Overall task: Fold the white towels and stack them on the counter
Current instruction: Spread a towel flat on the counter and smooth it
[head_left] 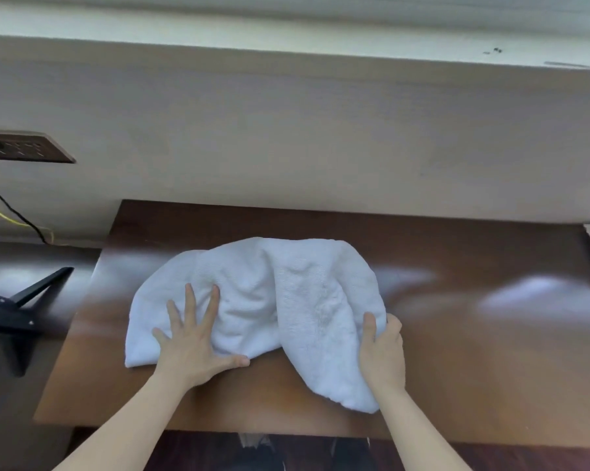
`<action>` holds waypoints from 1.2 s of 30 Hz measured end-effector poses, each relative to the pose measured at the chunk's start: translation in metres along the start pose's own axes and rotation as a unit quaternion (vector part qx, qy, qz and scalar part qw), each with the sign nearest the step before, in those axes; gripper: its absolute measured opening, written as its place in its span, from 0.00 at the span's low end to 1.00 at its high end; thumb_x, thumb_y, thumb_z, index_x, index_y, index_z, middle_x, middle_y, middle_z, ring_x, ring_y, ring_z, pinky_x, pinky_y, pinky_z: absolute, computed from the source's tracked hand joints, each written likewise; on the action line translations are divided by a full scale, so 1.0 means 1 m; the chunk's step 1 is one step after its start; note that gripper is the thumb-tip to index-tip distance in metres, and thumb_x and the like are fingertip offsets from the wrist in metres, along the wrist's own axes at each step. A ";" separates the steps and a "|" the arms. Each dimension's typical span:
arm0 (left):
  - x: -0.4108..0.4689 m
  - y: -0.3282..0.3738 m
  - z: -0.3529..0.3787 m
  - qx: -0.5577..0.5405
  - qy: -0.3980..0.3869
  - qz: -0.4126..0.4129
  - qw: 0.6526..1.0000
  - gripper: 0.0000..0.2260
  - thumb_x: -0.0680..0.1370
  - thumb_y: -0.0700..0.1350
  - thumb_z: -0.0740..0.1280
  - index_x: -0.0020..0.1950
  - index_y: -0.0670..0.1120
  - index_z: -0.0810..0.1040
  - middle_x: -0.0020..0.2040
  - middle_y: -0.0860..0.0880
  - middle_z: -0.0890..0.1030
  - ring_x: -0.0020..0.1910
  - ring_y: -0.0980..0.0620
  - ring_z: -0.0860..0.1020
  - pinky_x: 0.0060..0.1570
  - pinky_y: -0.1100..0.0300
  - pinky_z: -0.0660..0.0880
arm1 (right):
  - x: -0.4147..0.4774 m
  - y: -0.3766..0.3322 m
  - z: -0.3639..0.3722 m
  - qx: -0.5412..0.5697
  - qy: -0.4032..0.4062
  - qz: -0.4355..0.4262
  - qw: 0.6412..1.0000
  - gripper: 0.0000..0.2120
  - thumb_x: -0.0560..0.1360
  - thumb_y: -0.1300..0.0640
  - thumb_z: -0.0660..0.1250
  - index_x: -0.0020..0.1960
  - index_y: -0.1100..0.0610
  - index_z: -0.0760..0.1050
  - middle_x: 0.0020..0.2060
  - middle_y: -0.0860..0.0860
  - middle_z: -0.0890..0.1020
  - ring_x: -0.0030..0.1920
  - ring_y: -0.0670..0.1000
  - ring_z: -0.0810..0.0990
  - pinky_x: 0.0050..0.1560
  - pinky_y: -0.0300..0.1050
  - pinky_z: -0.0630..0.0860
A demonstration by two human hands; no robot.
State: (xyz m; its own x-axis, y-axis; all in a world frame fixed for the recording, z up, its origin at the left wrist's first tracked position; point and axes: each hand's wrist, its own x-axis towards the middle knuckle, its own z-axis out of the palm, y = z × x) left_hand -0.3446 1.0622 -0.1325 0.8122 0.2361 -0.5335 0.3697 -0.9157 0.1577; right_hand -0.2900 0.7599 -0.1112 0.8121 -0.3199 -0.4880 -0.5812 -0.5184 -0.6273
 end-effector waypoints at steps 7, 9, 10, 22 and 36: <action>0.005 0.003 0.001 0.027 -0.002 -0.003 1.000 0.66 0.55 0.79 0.68 0.70 0.64 0.19 0.72 0.48 0.18 0.75 0.31 0.32 0.66 0.23 0.55 | -0.003 -0.007 -0.007 -0.019 0.003 -0.020 1.000 0.15 0.83 0.43 0.53 0.59 0.54 0.68 0.39 0.48 0.76 0.41 0.53 0.75 0.42 0.50 0.69; 0.006 0.003 0.002 0.047 0.001 -0.005 0.999 0.64 0.57 0.79 0.68 0.69 0.64 0.19 0.73 0.47 0.20 0.76 0.30 0.33 0.66 0.24 0.57 | -0.002 -0.010 -0.015 -0.020 0.019 -0.041 0.999 0.14 0.83 0.44 0.54 0.57 0.54 0.69 0.38 0.47 0.76 0.42 0.55 0.75 0.43 0.50 0.69; 0.006 0.001 0.004 0.056 0.011 -0.004 0.998 0.62 0.59 0.79 0.66 0.70 0.64 0.19 0.74 0.47 0.21 0.76 0.30 0.34 0.65 0.24 0.58 | -0.003 -0.012 -0.020 -0.018 0.028 -0.050 0.998 0.14 0.83 0.44 0.54 0.56 0.54 0.70 0.39 0.48 0.77 0.42 0.55 0.76 0.43 0.50 0.69; -0.004 -0.016 0.020 0.132 0.099 0.037 0.986 0.28 0.84 0.56 0.56 0.80 0.62 0.47 0.81 0.42 0.42 0.76 0.33 0.55 0.57 0.37 0.74 | 0.007 -0.026 -0.121 0.020 0.160 -0.160 0.974 0.11 0.82 0.47 0.58 0.52 0.54 0.73 0.46 0.49 0.78 0.50 0.53 0.73 0.50 0.45 0.64; -0.066 0.021 0.076 0.082 0.089 0.089 0.989 0.41 0.74 0.58 0.73 0.81 0.60 0.53 0.82 0.43 0.48 0.78 0.37 0.58 0.62 0.39 0.73 | 0.056 0.026 -0.206 0.076 0.260 -0.132 0.953 0.18 0.82 0.45 0.58 0.57 0.60 0.72 0.48 0.54 0.75 0.52 0.57 0.73 0.54 0.51 0.68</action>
State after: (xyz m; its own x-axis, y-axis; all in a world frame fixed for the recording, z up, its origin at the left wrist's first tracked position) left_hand -0.4248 1.0028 -0.1576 0.9298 0.1074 -0.3520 0.1480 -0.9849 0.0903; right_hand -0.2490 0.5649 -0.0299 0.8239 -0.5652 0.0413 -0.3220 -0.5269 -0.7865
